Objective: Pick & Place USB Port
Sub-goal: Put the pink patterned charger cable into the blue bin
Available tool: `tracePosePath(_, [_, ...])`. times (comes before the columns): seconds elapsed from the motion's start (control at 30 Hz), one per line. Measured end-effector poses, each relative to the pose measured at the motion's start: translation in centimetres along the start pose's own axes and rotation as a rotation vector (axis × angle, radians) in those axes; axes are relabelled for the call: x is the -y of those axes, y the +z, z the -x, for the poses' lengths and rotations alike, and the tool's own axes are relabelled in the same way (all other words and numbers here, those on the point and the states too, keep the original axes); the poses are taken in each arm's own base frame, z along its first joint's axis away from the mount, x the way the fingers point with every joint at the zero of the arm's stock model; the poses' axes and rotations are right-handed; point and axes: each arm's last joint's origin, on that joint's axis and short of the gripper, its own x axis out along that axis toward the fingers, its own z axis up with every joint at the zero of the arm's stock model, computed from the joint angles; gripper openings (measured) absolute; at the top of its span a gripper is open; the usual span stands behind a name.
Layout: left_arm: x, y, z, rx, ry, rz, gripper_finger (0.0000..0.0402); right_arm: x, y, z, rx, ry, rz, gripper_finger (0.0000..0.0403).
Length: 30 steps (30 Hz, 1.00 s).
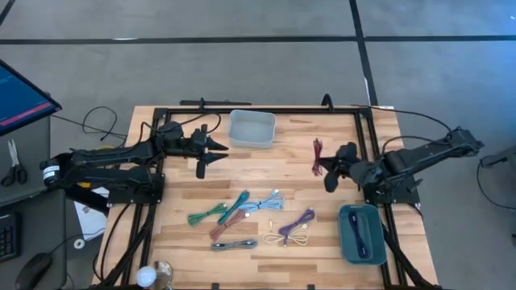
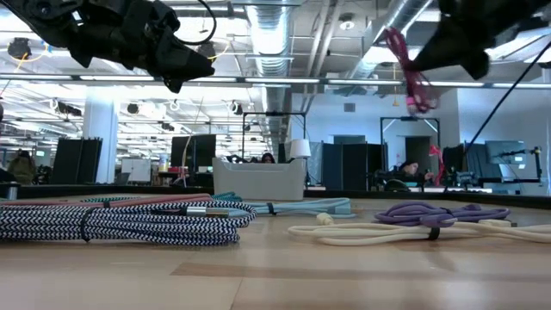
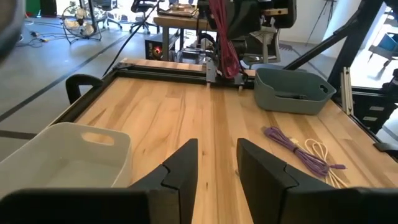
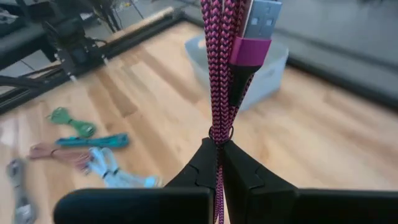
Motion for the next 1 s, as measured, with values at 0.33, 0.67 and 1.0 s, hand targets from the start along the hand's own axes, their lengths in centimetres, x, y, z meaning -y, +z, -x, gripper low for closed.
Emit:
tracePosePath(0.33, [0.0,0.0,0.0,-0.004,0.000,0.002,0.0110,0.8,-2.0,2.4,-0.299,0.025,-0.187,0.0000])
tracePosePath(0.67, [0.0,-0.2,0.0,-0.015,0.001,0.006,0.0110,-0.5,-1.9,4.9,-0.606,0.204,-0.271,0.0000])
tracePosePath(1.0, [0.0,-0.4,0.0,-0.034,0.001,0.013,0.0110,-1.0,-4.4,6.9,-0.770,0.117,-0.302,0.0000])
